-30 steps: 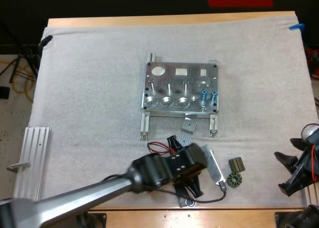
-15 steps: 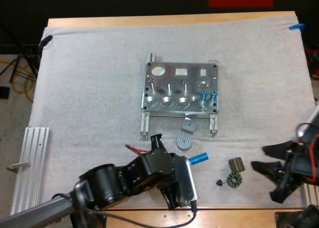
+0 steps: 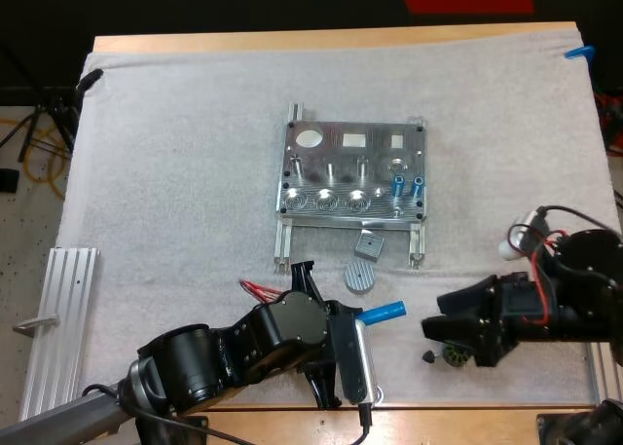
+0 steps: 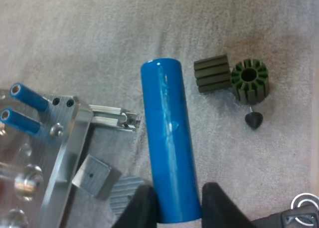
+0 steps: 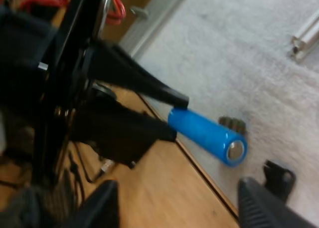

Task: Load cells from right to left

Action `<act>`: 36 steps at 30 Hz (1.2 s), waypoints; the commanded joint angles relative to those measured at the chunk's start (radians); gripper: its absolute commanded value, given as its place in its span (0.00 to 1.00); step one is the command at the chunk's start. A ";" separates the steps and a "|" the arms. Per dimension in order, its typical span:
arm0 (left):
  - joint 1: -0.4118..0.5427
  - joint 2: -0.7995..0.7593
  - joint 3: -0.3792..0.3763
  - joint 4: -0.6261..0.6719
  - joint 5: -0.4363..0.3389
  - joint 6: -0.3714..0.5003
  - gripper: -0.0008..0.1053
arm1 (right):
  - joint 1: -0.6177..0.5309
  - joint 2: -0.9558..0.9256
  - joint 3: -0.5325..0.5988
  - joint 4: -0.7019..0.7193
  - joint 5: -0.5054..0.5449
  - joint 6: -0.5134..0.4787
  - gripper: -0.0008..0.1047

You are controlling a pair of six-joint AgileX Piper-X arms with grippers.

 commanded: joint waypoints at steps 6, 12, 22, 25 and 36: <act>-0.001 -0.005 -0.003 0.002 0.017 0.048 0.01 | 0.000 0.001 0.103 -0.182 -0.067 0.135 0.56; -0.001 -0.005 -0.003 -0.011 0.017 0.057 0.01 | 0.000 0.015 0.144 -0.212 -0.068 0.152 0.56; -0.001 -0.005 -0.003 -0.043 0.052 0.070 0.01 | 0.000 0.086 0.147 -0.278 -0.093 0.163 0.56; -0.001 -0.005 -0.003 -0.043 0.052 0.070 0.01 | 0.000 0.089 0.147 -0.278 -0.106 0.165 0.55; -0.001 -0.005 -0.003 -0.048 0.052 0.070 0.01 | 0.000 0.102 0.148 -0.276 -0.173 0.215 0.50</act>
